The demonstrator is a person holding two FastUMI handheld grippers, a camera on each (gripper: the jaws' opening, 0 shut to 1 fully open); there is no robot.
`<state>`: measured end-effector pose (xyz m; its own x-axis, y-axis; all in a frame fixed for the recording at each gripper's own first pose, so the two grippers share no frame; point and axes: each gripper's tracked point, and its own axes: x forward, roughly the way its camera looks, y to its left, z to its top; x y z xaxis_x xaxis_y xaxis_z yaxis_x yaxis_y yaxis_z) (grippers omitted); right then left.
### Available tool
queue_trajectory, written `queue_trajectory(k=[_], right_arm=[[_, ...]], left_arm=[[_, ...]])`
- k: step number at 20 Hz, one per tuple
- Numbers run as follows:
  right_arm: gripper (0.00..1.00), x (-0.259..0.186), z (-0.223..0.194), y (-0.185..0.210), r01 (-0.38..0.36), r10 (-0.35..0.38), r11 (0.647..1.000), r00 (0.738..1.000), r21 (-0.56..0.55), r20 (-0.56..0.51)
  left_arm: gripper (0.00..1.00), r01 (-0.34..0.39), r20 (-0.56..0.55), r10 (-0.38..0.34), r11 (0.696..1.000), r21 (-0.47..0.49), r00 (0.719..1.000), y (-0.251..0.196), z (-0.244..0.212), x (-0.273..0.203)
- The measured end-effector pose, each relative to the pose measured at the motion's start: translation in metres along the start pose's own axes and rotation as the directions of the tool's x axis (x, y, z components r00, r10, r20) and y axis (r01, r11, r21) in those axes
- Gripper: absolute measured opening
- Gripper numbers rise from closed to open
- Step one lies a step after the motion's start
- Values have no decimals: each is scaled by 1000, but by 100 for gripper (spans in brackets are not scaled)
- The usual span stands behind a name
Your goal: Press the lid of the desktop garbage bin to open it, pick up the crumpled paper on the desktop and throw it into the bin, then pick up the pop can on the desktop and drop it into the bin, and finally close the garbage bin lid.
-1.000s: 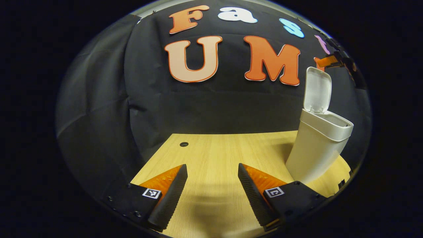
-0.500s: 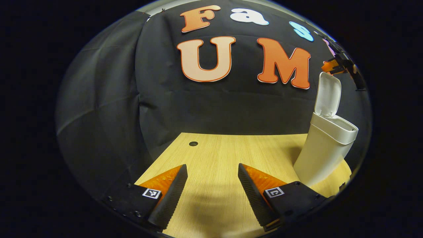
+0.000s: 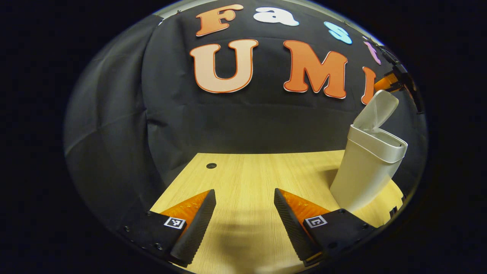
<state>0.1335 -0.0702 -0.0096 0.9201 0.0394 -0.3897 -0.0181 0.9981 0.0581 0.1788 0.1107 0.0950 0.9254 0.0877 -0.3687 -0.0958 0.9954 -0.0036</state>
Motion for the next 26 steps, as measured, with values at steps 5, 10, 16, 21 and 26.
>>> queue_trajectory(k=[5, 10, 16, 21, 26], right_arm=[[75, -9, -38, -5, 18, -15, 1000, 997, 25, -81], [75, -14, -93, -2, 14, 5, 996, 979, 88, -205], [75, -21, -132, 4, -4, 30, 997, 949, 83, -313], [70, -21, -143, 7, -21, 46, 997, 926, 70, -374], [72, -21, -145, 12, -30, 46, 998, 922, 48, -384]], left_arm=[[98, 54, -9, -54, 998, 17, 999, -22, -2, 7], [98, 91, -19, -91, 996, 8, 996, -35, 1, 12], [98, 115, -28, -115, 993, 20, 993, -49, -1, 17], [98, 127, -36, -127, 992, 17, 991, -56, -1, 18], [98, 135, -37, -135, 991, 4, 990, -62, -3, 22]])
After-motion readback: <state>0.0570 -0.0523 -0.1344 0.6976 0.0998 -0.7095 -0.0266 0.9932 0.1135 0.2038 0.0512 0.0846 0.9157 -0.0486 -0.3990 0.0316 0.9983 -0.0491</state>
